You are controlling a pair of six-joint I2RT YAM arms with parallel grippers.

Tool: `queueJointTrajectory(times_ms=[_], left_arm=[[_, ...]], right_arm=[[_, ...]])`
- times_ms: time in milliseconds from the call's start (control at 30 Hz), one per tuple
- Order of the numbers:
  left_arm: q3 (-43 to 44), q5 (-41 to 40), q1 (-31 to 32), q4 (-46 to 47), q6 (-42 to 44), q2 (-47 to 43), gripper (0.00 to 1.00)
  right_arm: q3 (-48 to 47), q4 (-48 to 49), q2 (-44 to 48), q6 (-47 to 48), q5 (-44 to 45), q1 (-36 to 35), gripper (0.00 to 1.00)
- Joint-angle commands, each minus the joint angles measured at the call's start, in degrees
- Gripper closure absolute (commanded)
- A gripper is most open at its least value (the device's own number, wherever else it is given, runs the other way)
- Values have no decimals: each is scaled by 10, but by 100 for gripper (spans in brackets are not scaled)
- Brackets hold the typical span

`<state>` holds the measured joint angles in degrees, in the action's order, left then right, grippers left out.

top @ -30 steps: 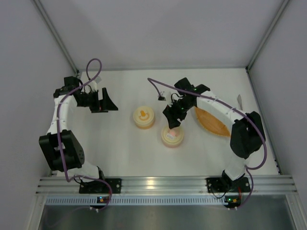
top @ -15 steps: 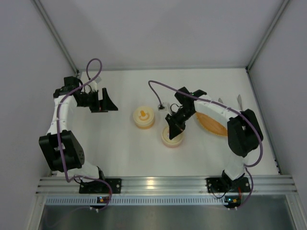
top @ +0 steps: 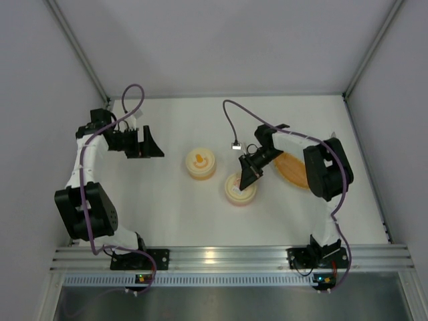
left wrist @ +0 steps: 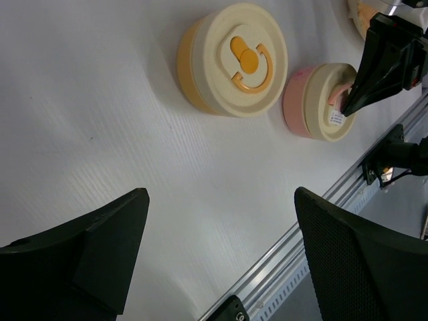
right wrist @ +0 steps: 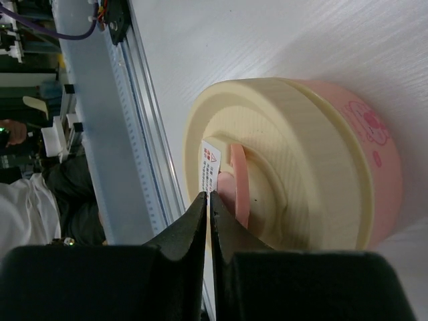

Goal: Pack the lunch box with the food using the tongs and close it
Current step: Adjust the box lid on the packing box.

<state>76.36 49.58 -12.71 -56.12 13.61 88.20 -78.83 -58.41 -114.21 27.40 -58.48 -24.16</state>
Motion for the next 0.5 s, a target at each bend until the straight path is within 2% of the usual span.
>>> queueJointTrajectory(times_ms=[0, 167, 233, 333, 433, 467], left_arm=[[-5, -25, 8, 49, 10, -18, 5], [46, -52, 27, 62, 12, 46, 12], [59, -69, 53, 62, 15, 67, 15], [71, -102, 101, 72, 13, 103, 19], [87, -117, 143, 91, 7, 141, 25], [94, -123, 149, 98, 5, 152, 26]], right_arm=[[-15, -4, -13, 20, -37, 5, 97], [-5, -12, -22, 30, -69, 19, 97], [-6, -25, -18, 38, -82, 22, 96], [-18, -37, 0, 44, -100, 21, 90], [-53, -66, 21, 53, -98, 22, 73], [-65, -91, 27, 60, -96, 23, 61]])
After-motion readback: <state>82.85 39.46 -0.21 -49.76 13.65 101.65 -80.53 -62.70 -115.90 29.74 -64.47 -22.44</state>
